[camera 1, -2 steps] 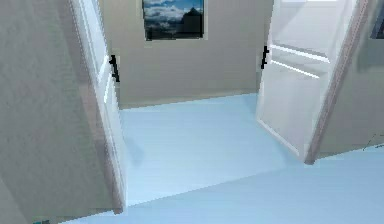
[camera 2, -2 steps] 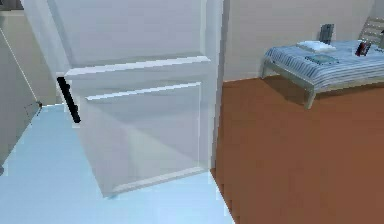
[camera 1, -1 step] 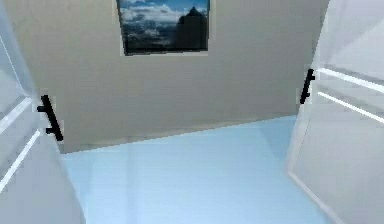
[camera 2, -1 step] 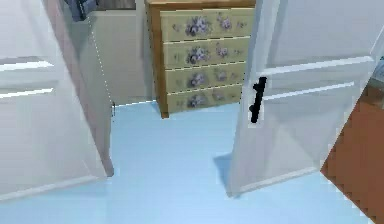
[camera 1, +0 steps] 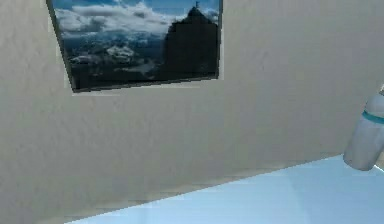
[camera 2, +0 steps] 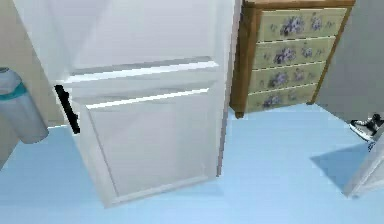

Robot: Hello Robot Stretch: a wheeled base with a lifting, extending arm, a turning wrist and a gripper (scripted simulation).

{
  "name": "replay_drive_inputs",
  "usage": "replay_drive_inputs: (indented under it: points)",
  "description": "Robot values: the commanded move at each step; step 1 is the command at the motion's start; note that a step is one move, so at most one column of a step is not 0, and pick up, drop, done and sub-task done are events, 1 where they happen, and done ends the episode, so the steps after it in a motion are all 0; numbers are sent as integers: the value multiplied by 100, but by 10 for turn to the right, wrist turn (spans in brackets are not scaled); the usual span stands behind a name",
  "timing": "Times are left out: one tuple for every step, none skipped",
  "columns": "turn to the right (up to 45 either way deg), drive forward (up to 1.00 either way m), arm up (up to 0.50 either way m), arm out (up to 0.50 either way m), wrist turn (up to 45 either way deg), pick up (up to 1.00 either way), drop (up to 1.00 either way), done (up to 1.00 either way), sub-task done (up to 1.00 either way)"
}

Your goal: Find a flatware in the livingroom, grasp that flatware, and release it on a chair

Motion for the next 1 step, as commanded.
replay_drive_inputs:
  points:
    - [-270,0,0,0,0,0,0,0,0]
